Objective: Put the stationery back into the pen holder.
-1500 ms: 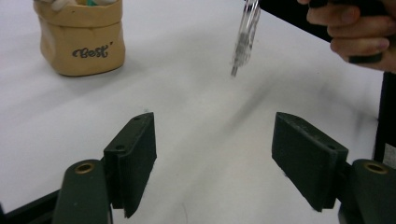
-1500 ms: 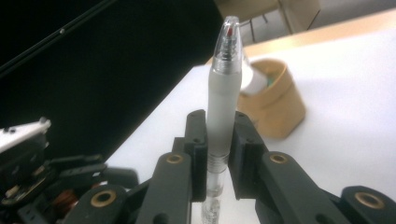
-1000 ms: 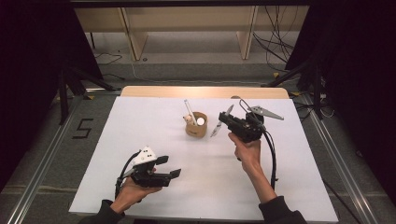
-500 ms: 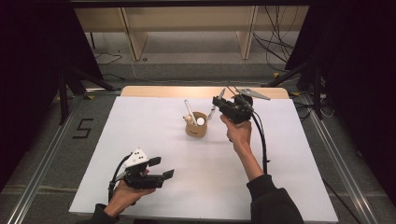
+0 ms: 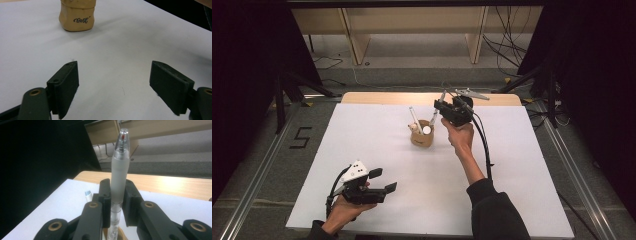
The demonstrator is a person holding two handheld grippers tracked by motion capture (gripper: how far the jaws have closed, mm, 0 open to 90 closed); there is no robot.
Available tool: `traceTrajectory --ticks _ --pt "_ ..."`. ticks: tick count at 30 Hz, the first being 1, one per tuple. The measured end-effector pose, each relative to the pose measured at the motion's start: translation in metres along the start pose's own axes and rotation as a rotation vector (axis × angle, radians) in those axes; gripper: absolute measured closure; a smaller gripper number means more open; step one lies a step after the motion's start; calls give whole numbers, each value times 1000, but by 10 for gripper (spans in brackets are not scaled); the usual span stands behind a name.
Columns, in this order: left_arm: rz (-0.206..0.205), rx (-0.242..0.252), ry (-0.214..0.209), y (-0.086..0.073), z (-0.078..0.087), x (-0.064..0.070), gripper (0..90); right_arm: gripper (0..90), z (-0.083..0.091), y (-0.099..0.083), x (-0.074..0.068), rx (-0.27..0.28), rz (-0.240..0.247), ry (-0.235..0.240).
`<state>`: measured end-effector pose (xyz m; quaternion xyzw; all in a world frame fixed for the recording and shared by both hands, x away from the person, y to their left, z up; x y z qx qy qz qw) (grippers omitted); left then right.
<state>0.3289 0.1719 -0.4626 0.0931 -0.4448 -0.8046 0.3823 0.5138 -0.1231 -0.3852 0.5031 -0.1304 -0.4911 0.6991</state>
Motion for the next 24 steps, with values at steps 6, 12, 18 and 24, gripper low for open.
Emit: traceTrajectory --ticks 6,12,18,24 --pt "-6 2 -1 0 1 0 223 797 -7 1 -1 -16 -6 2" --pt "-7 9 3 -1 2 0 223 797 -16 -1 -4 -36 1 -5" --pt "-13 16 6 -1 2 -1 223 796 -23 -4 -4 -55 5 -8" --pt "-16 13 4 -1 2 -1 220 796 -29 -7 -4 -79 22 -22"
Point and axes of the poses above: each handheld gripper's, and its own axes: z roughly backward along the jaws, y roughly out of its top, x roughly to its right, the point moved 1 cm from there along -z, roughly forward along the jaws, and after that the axes turned 9 degrees about -x, right-handed, at the moved point
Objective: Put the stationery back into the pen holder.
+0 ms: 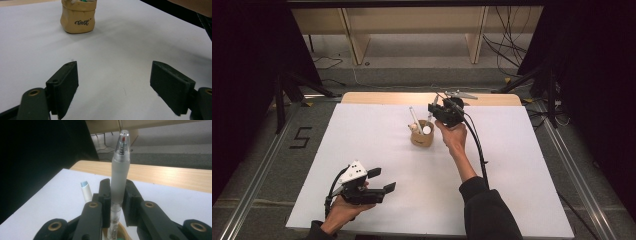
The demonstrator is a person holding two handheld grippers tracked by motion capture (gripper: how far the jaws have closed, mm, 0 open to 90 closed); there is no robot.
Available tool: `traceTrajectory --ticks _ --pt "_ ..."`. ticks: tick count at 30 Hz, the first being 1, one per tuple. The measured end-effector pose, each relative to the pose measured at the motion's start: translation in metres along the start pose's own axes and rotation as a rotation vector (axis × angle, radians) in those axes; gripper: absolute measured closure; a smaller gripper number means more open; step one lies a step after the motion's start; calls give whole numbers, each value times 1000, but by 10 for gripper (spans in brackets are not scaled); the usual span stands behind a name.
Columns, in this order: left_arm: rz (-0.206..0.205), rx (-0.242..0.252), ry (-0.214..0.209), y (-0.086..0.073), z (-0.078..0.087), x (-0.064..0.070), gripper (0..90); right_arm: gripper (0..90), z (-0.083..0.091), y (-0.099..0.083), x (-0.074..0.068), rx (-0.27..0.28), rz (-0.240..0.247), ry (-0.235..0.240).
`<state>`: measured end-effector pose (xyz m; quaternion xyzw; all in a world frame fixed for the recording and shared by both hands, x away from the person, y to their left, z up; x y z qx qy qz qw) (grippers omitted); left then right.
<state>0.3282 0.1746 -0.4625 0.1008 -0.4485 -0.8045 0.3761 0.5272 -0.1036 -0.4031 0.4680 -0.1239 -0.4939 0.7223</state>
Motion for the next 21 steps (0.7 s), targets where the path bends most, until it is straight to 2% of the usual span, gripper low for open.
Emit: traceTrajectory --ticks 4,14,21 --pt "0 -1 1 0 0 0 219 796 -3 -2 -3 -13 24 -7" --pt "4 2 1 0 0 0 219 795 -6 -4 -4 -28 43 -30" --pt "5 1 0 0 0 0 219 794 -11 -7 -3 -58 65 -46"
Point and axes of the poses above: each handheld gripper's, and its own axes: z roughly backward along the jaws, y roughly out of its top, x roughly to its right, the point moved 1 cm from there along -z, roughly forward along the jaws, and after that the axes turned 9 degrees about -x, right-handed, at the moved point
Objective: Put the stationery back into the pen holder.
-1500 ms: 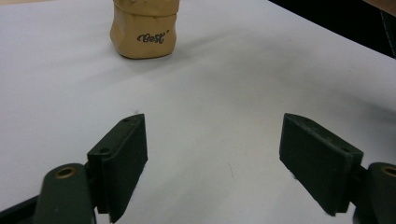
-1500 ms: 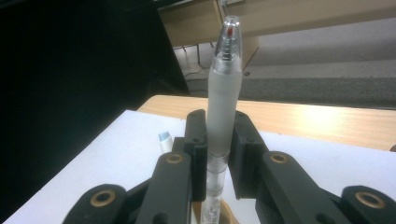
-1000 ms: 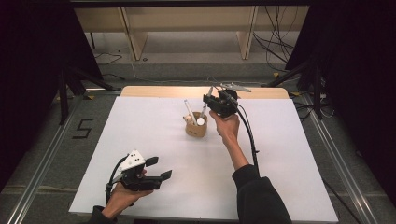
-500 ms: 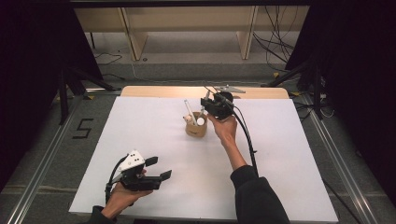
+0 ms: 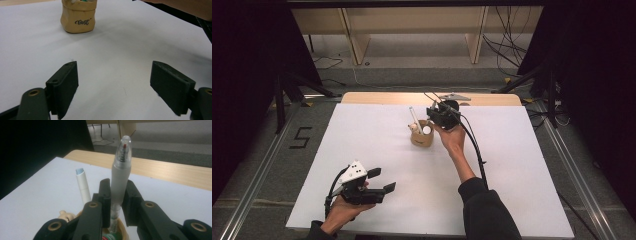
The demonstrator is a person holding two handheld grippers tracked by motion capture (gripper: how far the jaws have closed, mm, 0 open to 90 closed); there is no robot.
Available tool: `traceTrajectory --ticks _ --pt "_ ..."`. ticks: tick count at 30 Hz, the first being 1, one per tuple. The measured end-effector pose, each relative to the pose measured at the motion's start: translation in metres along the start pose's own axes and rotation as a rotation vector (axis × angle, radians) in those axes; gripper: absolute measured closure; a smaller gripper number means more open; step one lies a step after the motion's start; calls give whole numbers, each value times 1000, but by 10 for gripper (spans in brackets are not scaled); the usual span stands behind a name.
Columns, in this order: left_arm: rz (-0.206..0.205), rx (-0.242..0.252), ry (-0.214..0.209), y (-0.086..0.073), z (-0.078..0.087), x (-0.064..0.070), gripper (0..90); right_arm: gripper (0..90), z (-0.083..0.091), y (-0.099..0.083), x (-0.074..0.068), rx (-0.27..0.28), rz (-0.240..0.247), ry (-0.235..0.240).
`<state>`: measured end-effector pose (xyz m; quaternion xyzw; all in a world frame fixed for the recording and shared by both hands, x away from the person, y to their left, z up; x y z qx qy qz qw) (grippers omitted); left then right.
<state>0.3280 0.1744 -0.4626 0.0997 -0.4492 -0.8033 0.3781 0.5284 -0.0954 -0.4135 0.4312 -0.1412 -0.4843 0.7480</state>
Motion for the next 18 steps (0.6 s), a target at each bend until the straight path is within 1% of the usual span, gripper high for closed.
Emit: traceTrajectory --ticks 2,5,7,9,10,15,18 --pt "-1 -2 -1 0 0 0 219 793 -1 -1 0 -10 0 3" --pt "-1 -3 -2 0 -1 1 219 782 -5 -2 -1 -36 17 3" --pt "-2 -4 -2 0 -1 1 219 684 -6 -4 -2 -54 25 5" --pt "-1 -5 -2 0 -1 0 219 585 -6 -4 0 -62 14 25" --pt "-2 -5 -3 0 -1 0 219 555 -6 -4 1 -66 7 32" --pt "-1 -6 -2 0 -1 0 218 468 2 0 3 -47 -7 57" --pt "4 0 -2 0 -1 1 218 453 8 1 6 -35 -19 60"
Point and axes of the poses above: each handheld gripper's, and its own axes: z roughly backward along the jaws, y roughly out of its top, x roughly to its right, the point moved 1 cm from there along -z, roughly forward along the jaws, and after that the axes turned 9 degrees about -x, right-handed, at the moved point
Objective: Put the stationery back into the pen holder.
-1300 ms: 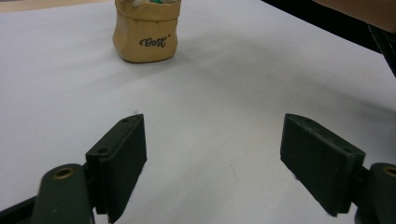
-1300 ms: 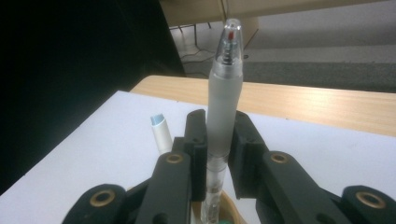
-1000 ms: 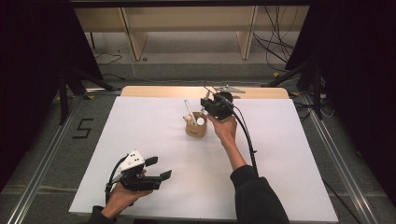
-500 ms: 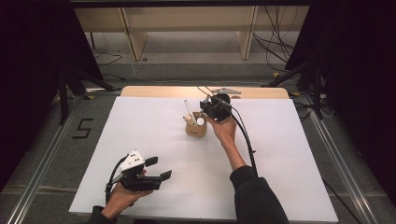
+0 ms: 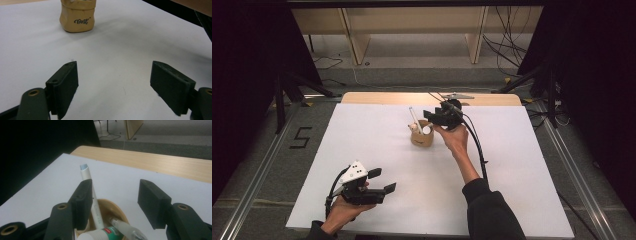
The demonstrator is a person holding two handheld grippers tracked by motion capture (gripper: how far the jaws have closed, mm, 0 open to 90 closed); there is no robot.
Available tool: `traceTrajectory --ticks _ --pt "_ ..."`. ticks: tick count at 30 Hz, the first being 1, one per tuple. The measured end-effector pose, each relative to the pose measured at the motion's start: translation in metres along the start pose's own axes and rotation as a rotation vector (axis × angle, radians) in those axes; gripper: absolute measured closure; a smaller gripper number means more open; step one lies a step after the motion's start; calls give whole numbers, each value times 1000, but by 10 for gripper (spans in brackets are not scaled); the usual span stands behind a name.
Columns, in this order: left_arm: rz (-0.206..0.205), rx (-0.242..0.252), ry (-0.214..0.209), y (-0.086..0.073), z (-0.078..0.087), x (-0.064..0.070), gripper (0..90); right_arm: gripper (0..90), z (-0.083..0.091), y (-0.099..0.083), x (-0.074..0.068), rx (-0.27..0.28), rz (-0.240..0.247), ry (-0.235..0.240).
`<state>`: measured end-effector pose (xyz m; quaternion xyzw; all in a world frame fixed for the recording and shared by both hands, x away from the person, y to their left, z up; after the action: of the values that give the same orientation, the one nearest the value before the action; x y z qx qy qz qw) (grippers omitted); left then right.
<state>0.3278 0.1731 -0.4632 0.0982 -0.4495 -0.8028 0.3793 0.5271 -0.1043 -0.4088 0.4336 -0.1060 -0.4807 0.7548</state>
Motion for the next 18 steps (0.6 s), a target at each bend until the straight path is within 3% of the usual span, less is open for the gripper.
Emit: traceTrajectory --ticks 9,18 --pt "-3 -6 1 0 1 -1 218 397 21 3 6 22 -15 16" --pt "-4 -5 4 0 1 -2 218 358 48 -3 10 38 1 21"
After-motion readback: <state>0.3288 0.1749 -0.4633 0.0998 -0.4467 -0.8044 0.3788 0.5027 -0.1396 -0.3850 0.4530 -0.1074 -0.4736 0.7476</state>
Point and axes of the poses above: each handheld gripper's, and its own axes: z roughly backward along the jaws, y roughly out of its top, x roughly to its right, the point moved 1 cm from there along -z, roughly forward along the jaws, and after that the axes turned 9 degrees about -x, right-handed, at the moved point
